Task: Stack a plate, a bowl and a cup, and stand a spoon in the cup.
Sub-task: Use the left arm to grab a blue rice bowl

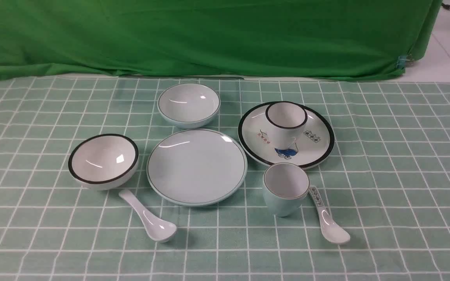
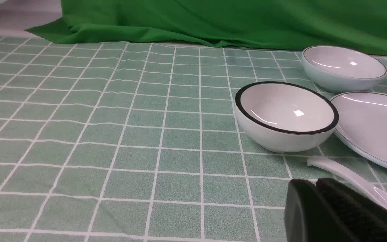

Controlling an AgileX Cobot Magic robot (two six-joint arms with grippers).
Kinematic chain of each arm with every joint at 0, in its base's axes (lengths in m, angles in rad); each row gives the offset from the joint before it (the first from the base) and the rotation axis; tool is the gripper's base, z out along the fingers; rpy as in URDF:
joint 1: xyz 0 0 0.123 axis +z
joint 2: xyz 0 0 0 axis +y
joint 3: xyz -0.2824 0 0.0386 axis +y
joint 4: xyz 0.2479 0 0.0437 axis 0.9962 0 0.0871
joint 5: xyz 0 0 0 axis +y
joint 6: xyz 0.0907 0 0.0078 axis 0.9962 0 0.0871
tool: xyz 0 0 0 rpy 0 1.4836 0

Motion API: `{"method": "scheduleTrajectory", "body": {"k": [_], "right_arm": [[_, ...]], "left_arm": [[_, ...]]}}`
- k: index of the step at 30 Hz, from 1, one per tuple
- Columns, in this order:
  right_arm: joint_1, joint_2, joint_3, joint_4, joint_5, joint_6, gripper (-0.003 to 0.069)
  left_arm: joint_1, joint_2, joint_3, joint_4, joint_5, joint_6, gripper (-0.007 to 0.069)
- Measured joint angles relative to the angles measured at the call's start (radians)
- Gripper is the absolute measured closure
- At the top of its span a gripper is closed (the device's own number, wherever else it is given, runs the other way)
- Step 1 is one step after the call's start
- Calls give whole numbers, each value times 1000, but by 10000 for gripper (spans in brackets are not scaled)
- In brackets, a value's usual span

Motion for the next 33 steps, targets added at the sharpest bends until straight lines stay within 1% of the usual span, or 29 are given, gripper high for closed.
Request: {"method": "scheduleTrajectory", "body": {"k": [25,27,29,31,33], "right_arm": [[0,0,0,0,0,0,417],[0,0,0,0,0,0,417],[0,0,0,0,0,0,417],[0,0,0,0,0,0,417],[0,0,0,0,0,0,417]], "left_arm": [[0,0,0,0,0,0,607],[0,0,0,-18,-7,0,607],[0,0,0,-131,-37,-25,607],[0,0,0,-305,-78,-63,607],[0,0,0,-432,-114,-81,607]]}}
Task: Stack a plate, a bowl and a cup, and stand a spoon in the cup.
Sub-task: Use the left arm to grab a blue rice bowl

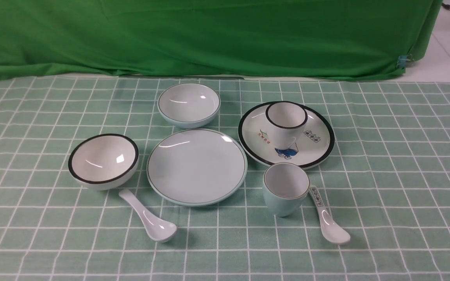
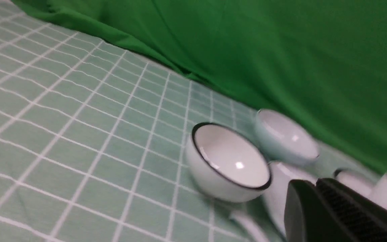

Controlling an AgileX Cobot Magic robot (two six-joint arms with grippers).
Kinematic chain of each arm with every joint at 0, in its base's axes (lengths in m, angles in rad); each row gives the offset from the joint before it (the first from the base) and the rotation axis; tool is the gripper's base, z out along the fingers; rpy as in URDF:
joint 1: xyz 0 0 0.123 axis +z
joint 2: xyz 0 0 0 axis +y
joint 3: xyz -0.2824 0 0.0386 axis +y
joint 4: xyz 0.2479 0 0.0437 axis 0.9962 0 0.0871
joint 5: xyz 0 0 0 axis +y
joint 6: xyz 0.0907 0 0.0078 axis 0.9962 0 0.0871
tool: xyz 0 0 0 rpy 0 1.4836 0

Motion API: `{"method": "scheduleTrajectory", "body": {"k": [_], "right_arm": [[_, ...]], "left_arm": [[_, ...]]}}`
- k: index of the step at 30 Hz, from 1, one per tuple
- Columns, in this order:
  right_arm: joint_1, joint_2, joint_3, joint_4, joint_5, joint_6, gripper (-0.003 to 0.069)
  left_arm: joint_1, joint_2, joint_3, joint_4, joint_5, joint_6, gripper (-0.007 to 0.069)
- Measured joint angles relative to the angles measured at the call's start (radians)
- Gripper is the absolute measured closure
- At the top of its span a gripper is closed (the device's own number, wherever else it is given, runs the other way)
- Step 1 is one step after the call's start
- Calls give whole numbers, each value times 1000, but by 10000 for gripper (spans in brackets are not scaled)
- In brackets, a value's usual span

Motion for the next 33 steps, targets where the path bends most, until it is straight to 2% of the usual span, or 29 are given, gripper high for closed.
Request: {"method": "scheduleTrajectory", "body": {"k": [3,7,9,14,17,21,26,33], "right_arm": [[0,0,0,0,0,0,417],[0,0,0,0,0,0,417],[0,0,0,0,0,0,417],[0,0,0,0,0,0,417],[0,0,0,0,0,0,417],[0,0,0,0,0,0,417],[0,0,0,0,0,0,417],[0,0,0,1,-13,4,417]], "left_arm": [[0,0,0,-185,-76,-18,607],[0,0,-6,-258,-95,-30,607],[0,0,-53,-260,-4,3,607],[-3,126,-278,-259,250,245,607],[-42,299,-419,-239,389,365,607],[-115,471,-531,-174,472,397,607],[-193,641,-575,-126,474,399,607],[-212,740,-578,-93,458,404,607]]}}
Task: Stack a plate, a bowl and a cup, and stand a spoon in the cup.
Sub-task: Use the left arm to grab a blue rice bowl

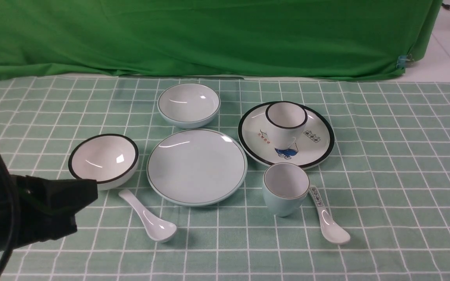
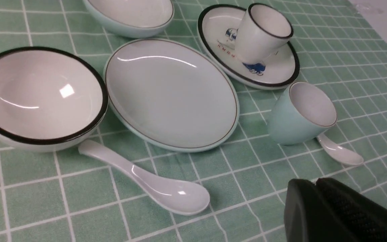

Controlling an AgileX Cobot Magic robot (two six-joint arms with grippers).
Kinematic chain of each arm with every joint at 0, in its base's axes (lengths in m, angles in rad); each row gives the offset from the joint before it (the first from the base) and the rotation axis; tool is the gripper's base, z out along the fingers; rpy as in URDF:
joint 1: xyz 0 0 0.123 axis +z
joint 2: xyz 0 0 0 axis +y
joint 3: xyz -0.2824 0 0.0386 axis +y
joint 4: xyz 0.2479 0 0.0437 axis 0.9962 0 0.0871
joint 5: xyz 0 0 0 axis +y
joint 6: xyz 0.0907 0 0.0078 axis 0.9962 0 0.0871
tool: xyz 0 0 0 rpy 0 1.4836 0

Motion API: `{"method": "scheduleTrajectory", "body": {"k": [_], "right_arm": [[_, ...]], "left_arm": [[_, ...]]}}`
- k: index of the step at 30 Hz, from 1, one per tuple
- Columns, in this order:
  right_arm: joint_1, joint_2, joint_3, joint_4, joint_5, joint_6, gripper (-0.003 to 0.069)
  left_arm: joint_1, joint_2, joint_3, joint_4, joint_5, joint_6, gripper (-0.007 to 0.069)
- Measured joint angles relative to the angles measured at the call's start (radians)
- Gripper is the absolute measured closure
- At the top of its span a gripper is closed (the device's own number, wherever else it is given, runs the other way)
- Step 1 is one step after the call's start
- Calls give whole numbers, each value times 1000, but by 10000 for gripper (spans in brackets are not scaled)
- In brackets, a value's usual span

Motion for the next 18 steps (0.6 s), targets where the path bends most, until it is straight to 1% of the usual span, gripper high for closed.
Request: {"method": "scheduleTrajectory", "body": {"k": [4,5,6,7,8,11,13,15,17,18], "right_arm": [[0,0,0,31,-52,96,417],[0,0,0,50,-91,190,417],[0,0,0,64,-161,315,417],[0,0,0,64,-168,331,417],[0,0,0,72,-226,456,417],[2,0,0,79,-296,573,423],[11,0,-3,81,-282,597,438],[33,14,-37,83,-176,613,468],[86,64,-123,83,-53,570,506],[138,110,-201,84,20,493,526]], "left_arm": [[-8,4,0,5,-2,7,607],[-8,4,0,8,2,19,607],[-8,6,0,16,12,44,607],[-8,6,0,19,18,47,607],[-8,10,0,26,32,59,607],[-8,27,0,23,65,102,607],[-8,42,-3,16,70,123,607],[-8,72,-17,15,85,136,607],[-10,127,-47,12,102,148,607],[-16,172,-79,13,115,151,607]]}}
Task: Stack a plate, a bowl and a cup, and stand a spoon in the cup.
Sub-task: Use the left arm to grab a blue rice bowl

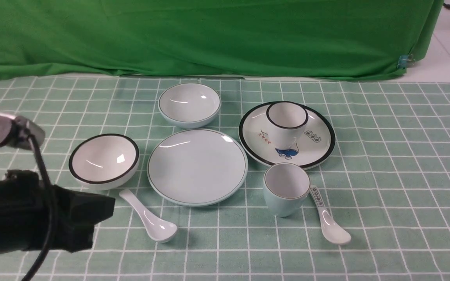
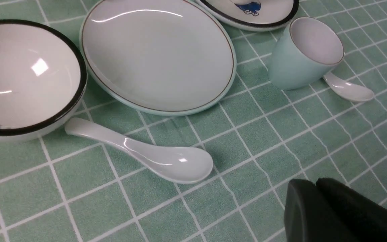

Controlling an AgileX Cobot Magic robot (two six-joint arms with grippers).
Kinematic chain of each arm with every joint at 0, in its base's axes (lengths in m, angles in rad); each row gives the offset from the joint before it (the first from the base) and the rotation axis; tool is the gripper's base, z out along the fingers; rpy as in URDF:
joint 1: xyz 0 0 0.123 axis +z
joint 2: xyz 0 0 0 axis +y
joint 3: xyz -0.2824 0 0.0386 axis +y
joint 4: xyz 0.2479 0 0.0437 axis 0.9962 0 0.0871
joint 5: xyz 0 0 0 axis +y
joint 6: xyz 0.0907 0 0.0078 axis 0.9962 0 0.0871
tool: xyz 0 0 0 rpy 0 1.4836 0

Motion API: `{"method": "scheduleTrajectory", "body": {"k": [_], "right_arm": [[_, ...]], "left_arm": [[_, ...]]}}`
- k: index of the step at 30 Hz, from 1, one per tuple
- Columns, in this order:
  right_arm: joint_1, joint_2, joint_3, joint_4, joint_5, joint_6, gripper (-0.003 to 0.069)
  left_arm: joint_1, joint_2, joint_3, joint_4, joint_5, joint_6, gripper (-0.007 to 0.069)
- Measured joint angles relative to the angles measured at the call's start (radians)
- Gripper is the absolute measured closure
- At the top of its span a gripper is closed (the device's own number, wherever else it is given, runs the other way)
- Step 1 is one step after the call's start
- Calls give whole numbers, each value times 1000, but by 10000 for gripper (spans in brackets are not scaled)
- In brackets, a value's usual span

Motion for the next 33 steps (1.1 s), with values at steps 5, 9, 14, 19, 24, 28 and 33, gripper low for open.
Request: {"method": "scheduleTrajectory", "body": {"k": [5,9,14,19,24,28,33], "right_arm": [[188,221,-273,0,260,-256,552],[324,420,-451,-10,454,-363,552],[436,576,-537,-36,543,-396,550],[477,628,-540,-41,545,-408,547],[477,626,-542,-45,541,-428,541],[477,626,-545,-47,539,-433,538],[477,626,-545,-47,552,-436,533]], "left_arm": [[-101,211,-175,64,28,20,607],[-228,370,-329,201,41,-21,607],[-288,540,-541,337,137,-39,607],[-256,763,-840,464,283,-40,607],[-242,1002,-1114,624,401,-30,607],[-239,1169,-1317,672,491,24,588],[-225,1293,-1474,672,510,99,484]]}}
